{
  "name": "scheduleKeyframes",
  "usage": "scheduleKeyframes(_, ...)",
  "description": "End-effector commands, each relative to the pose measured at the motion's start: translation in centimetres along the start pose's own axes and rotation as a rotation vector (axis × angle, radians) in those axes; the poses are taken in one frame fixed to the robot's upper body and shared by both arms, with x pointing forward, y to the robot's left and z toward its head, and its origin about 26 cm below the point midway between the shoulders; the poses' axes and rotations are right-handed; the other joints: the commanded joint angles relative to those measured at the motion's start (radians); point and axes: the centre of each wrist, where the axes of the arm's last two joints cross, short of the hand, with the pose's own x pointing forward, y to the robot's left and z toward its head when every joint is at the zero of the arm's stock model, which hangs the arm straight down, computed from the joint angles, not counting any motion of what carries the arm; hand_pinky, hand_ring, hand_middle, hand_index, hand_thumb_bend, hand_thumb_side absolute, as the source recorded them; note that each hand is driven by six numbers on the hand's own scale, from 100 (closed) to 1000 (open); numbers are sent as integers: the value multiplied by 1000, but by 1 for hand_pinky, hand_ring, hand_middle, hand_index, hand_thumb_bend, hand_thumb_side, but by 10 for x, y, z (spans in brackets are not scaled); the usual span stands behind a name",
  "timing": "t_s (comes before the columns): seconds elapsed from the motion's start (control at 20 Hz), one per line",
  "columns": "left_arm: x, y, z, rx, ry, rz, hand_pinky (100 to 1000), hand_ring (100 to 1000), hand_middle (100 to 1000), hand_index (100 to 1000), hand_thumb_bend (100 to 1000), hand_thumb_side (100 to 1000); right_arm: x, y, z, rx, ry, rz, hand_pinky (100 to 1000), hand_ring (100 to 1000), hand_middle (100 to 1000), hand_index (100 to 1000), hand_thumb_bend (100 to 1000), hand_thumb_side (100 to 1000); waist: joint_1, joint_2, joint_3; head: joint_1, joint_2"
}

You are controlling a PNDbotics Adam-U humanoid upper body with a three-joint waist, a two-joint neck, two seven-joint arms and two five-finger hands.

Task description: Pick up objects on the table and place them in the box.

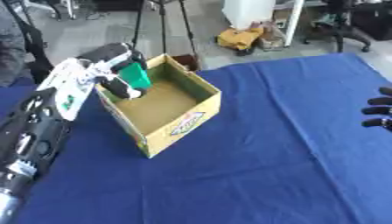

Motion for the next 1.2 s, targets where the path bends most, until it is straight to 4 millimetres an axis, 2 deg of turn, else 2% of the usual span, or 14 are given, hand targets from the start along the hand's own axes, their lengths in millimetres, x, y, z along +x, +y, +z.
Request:
scheduleKeyframes(0.05,1,0,-4,-5,19,-21,624,429,277,690,214,143,9,-3,-6,7,-31,8,597,697,675,849,100,895,-6,-13,-5,4,-13)
scheduleKeyframes(0.1,1,-5,-5,-12,30,-24,625,438,287,695,227,152,9,-3,-7,7,-32,7,597,697,675,849,100,895,-6,-12,-7,5,-15)
scheduleKeyframes(0.15,0,-9,-6,-18,42,-29,626,456,313,705,281,208,9,-3,-7,6,-32,6,597,697,675,849,100,895,-6,-11,-8,5,-16)
scheduleKeyframes(0.2,-1,-14,-6,-21,55,-37,628,469,332,713,314,217,9,-3,-7,6,-32,5,597,697,675,849,100,896,-6,-10,-8,5,-18)
scheduleKeyframes(0.25,-2,-18,-6,-25,69,-49,632,480,352,720,370,263,9,-3,-6,5,-31,5,597,697,675,849,100,896,-6,-10,-9,6,-19)
scheduleKeyframes(0.3,-3,-21,-6,-27,79,-63,640,507,394,733,533,440,9,-3,-6,5,-31,4,597,696,675,849,100,896,-6,-9,-10,6,-20)
scheduleKeyframes(0.35,-4,-24,-6,-24,89,-77,644,520,409,737,587,487,8,-3,-6,4,-30,4,597,696,674,849,100,897,-6,-9,-10,6,-20)
scheduleKeyframes(0.4,-5,-27,-6,-22,95,-90,657,555,456,758,692,630,8,-3,-6,3,-30,4,597,696,674,849,100,897,-6,-9,-10,6,-21)
scheduleKeyframes(0.45,-5,-30,-6,-22,97,-99,661,564,465,762,719,663,8,-3,-6,2,-30,3,597,696,674,849,100,897,-6,-9,-10,6,-22)
scheduleKeyframes(0.5,-6,-32,-6,-21,97,-106,669,583,486,770,784,736,8,-3,-6,2,-30,3,597,696,673,848,100,897,-6,-9,-9,6,-23)
scheduleKeyframes(0.6,-6,-35,-6,-6,92,-114,685,619,550,790,851,842,8,-3,-5,1,-28,2,597,695,673,848,100,897,-7,-9,-8,6,-24)
scheduleKeyframes(0.8,-4,-32,-5,84,62,-102,700,636,584,795,835,875,7,-3,-5,-1,-29,0,596,695,673,848,100,897,-10,-10,-4,4,-26)
scheduleKeyframes(0.9,-3,-28,-3,141,41,-82,705,632,586,792,793,873,7,-3,-5,-3,-28,-1,596,695,672,848,100,897,-12,-10,-1,3,-26)
scheduleKeyframes(1.2,0,3,17,343,-33,48,715,613,575,776,702,804,5,-4,-2,-10,-19,-1,596,694,672,848,100,897,-18,-15,22,-3,-21)
